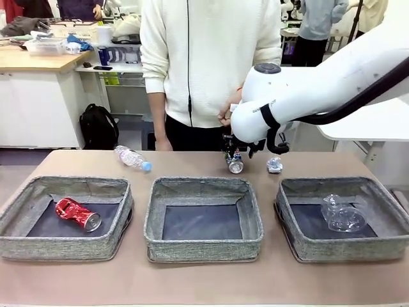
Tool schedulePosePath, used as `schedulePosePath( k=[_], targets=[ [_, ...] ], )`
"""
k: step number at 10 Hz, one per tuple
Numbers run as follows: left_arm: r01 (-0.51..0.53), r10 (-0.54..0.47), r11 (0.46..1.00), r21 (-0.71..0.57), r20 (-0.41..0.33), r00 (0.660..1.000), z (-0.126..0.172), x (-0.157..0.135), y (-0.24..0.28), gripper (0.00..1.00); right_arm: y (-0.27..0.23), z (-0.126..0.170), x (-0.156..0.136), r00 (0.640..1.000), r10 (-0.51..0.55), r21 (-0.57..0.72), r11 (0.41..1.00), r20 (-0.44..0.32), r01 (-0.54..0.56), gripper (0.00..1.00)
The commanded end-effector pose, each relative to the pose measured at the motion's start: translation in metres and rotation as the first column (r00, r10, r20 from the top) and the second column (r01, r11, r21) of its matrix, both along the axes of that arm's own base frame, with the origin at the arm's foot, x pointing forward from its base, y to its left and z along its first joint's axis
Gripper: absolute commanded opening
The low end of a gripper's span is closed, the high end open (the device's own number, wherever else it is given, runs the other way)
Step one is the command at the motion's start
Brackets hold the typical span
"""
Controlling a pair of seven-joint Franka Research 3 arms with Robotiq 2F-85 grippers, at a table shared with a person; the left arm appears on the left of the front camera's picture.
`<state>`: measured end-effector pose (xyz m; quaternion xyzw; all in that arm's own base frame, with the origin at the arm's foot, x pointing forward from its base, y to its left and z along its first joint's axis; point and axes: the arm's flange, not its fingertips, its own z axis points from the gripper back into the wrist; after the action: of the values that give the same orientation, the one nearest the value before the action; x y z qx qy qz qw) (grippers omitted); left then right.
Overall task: Sort the waste into the appropriate baskets.
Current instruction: Pick up the waste item pointed out by the person.
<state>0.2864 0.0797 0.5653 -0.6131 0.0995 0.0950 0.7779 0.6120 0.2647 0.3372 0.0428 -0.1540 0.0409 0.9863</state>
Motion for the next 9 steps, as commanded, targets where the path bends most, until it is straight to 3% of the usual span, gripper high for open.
schedulePosePath(
  k=[1, 5, 9],
  targets=[
    [0.006, -0.006, 1.000, -0.010, 0.008, 1.000, 0.003, -0.003, 0.000, 1.00, 0.009, -0.015, 0.009, 0.993, -0.051, -0.039, 0.998, 0.108, 0.055, 1.00],
    [0.006, -0.006, 1.000, -0.010, 0.008, 1.000, 0.003, -0.003, 0.000, 1.00, 0.009, -0.035, 0.017, 0.996, -0.049, -0.031, 0.998, 0.075, 0.051, 1.00],
    [0.006, -0.006, 1.000, -0.010, 0.008, 1.000, 0.003, -0.003, 0.000, 1.00, 0.009, -0.035, 0.018, 0.998, -0.049, -0.007, 0.999, 0.041, 0.049, 1.00]
  ],
)
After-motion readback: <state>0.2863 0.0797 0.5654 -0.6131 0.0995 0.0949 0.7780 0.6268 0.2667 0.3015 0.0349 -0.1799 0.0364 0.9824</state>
